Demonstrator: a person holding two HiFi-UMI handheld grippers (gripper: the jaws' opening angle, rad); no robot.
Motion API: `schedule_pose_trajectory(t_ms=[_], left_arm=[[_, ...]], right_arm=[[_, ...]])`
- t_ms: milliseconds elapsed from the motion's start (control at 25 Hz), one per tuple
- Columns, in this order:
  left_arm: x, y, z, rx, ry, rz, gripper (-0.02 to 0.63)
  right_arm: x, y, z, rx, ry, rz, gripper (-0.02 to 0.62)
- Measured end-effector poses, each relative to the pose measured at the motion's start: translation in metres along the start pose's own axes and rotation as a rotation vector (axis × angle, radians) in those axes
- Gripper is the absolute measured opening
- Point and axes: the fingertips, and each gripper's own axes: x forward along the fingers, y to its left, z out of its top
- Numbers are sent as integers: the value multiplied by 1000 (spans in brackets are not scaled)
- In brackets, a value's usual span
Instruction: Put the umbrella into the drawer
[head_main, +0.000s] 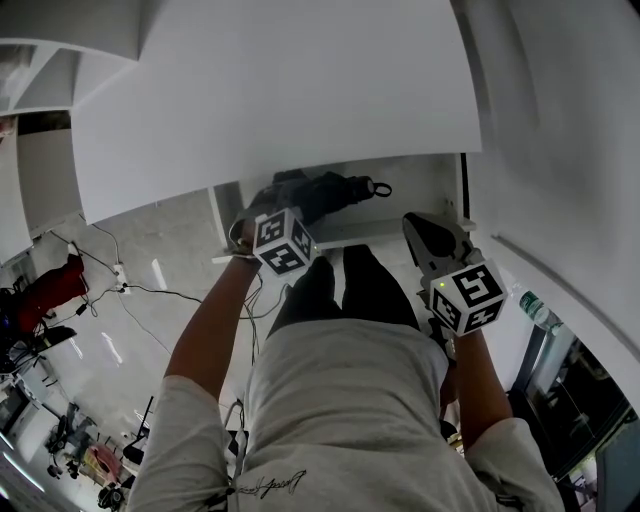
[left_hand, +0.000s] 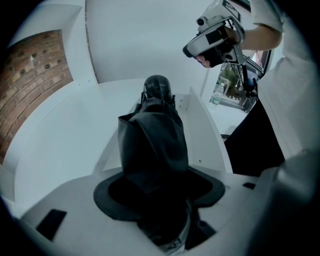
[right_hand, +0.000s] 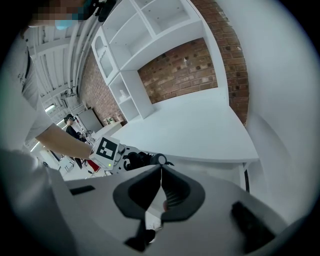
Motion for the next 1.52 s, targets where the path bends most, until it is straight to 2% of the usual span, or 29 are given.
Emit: schedule_pose_trajectory(t_ms=[640,1520], left_arm=[[27,-5,1,28,61,-42,278],[55,-1,-2,15,127,-88,279]], right_arm=[[2,0,1,18,1,13,28],[3,-11,-7,46,19,7,28]])
